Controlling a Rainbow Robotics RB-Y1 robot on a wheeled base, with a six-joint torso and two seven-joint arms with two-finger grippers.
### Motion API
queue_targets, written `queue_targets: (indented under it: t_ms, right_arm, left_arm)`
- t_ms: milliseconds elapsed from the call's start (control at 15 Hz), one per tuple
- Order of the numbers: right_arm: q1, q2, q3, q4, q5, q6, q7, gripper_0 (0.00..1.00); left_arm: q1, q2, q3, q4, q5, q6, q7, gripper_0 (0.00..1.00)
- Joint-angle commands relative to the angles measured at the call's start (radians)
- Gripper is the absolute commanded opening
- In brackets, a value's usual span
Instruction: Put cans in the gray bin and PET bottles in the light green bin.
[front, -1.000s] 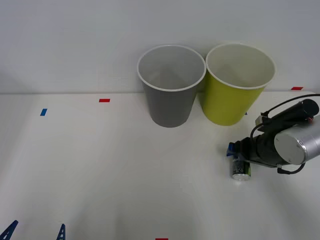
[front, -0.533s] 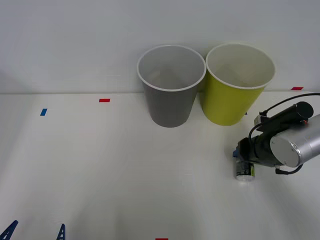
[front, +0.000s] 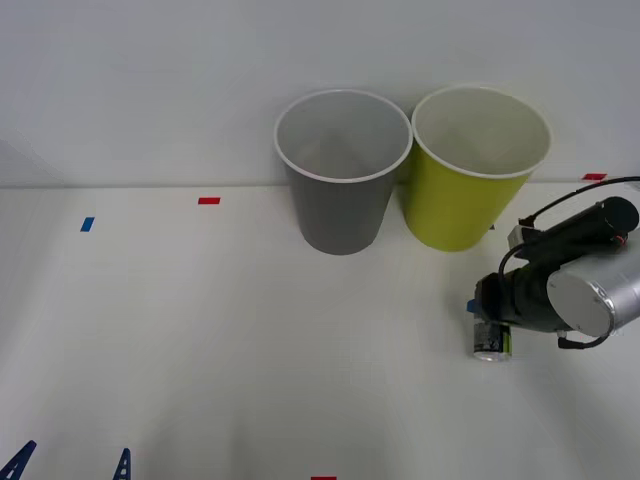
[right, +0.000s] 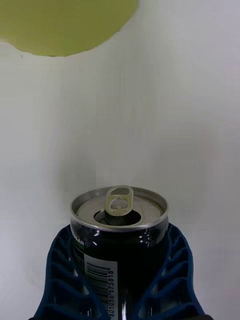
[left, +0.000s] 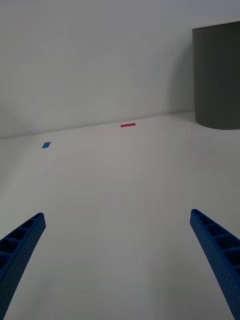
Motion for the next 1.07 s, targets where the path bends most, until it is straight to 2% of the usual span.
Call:
queue_targets:
  t_ms: [67, 600, 867, 1067]
  right_arm:
    - [0.067, 0.007, -0.048, -0.094, 0.005, 0.008, 0.092, 0.0]
    - [0.182, 0.091, -0.138, -0.304, 0.034, 0.011, 0.547, 0.0]
    - [0.205, 0.162, -0.172, -0.393, 0.025, 0.011, 0.773, 0.0]
    - [0.212, 0.221, -0.2, -0.436, 0.01, 0.011, 0.866, 0.0]
  left_arm:
    - [0.0, 0.0, 0.0, 0.0, 0.0, 0.0, 0.0, 1.0]
    - [0.0, 0.0, 0.0, 0.0, 0.0, 0.0, 0.0, 1.0]
    - [0.0, 0.0, 0.0, 0.0, 0.0, 0.0, 0.0, 1.0]
    - [0.0, 0.0, 0.0, 0.0, 0.0, 0.0, 0.0, 1.0]
